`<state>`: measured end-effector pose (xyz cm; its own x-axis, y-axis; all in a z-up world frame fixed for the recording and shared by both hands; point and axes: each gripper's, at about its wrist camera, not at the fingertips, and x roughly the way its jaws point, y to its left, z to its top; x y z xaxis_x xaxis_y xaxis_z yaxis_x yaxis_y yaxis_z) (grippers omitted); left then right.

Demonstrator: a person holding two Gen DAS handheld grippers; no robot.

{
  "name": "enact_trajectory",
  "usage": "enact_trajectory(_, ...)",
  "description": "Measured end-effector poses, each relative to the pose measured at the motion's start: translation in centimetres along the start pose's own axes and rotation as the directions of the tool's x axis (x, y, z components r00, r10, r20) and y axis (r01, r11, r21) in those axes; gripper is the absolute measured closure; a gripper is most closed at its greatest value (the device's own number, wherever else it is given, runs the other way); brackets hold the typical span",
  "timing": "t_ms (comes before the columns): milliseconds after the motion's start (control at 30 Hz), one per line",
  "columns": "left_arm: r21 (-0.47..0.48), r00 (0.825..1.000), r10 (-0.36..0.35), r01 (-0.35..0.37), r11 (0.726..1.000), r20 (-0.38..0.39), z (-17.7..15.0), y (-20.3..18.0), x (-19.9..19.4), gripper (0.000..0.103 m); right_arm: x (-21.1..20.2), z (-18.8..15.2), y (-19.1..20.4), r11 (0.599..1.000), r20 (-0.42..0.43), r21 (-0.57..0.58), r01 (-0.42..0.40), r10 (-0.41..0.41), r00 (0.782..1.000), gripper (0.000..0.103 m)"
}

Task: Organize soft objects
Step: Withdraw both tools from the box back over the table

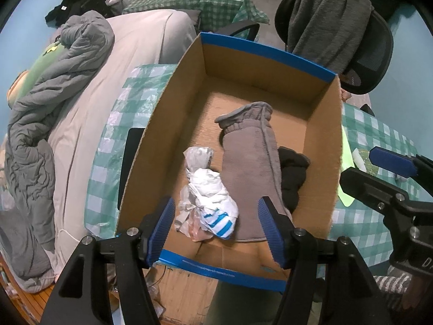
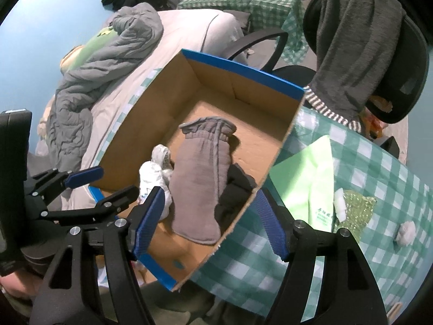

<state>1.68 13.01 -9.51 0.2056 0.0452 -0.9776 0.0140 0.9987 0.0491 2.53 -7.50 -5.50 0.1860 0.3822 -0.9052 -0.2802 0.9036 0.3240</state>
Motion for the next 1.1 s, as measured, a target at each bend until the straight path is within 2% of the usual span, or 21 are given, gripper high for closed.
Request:
enact_trajectory(367,0.043,1.000,-0.014,0.013,0.999,0.008,-0.4,-3.8,-1.1,0.038,-2.1,-2.0,-3.5,0.998,0.014,0.062,0.022,-0.023,1.000,0.032)
enact_trajectory(1100,0.165,0.998,-0.055,0.056,0.985,-0.008,-0.2,-13.8,-1.4,0.037,-6.8,-7.3,-14.7,0.969,0.015,0.227,0.100,-0.106,0.994,0.031)
